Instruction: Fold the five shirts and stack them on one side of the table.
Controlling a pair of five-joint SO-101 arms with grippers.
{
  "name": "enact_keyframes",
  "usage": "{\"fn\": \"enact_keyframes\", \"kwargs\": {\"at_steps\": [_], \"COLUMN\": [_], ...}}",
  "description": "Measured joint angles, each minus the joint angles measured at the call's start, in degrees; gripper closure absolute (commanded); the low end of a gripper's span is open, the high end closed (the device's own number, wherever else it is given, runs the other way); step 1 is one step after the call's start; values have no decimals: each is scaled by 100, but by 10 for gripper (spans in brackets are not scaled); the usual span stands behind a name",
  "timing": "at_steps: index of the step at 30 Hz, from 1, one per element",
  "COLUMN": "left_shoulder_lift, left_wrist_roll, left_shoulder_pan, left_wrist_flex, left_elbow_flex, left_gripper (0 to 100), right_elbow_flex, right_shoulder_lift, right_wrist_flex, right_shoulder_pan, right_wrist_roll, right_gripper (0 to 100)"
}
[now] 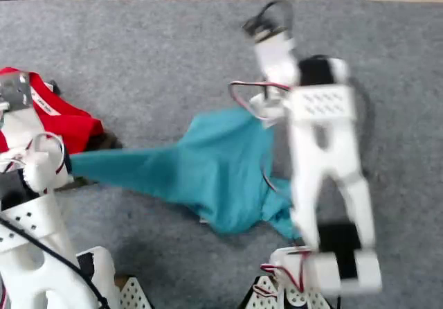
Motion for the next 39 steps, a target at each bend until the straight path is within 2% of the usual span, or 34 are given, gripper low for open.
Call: {"fn": "enact_keyframes", "kwargs": {"at_steps": [4, 8, 14, 19, 22, 26, 32, 36, 39], "left_shoulder_lift": [0, 0, 404, 844, 800, 334, -571, -721, -721], "left_wrist_roll": [114, 149, 571, 756, 747, 651, 519, 519, 519], "left_shoulder_pan": [334, 703, 905, 914, 897, 897, 897, 897, 897], "left_wrist_flex": [237, 554, 993, 1723, 1864, 1899, 1899, 1829, 1204], "left_elbow_flex": [-809, -1829, -3842, -5934, -6716, -6831, -6259, -5468, -4510], "left_gripper": [971, 971, 971, 971, 971, 971, 971, 971, 971], "right_elbow_flex": [-721, -1741, -3569, -4730, -5152, -5556, -5785, -5213, -4466], "right_shoulder_lift": [-1345, -2092, -2338, -2444, -2444, -2444, -2453, -2453, -2277], "right_wrist_flex": [0, -211, -923, -1600, -1952, -2224, -2259, -2259, -2259], "right_shoulder_pan": [510, 1073, 1705, 1855, 1873, 1873, 1873, 1873, 1873], "right_wrist_roll": [0, 0, 0, 0, 299, 853, 1407, 1556, 1609], "right_gripper": [985, 985, 985, 985, 985, 985, 985, 985, 985]}}
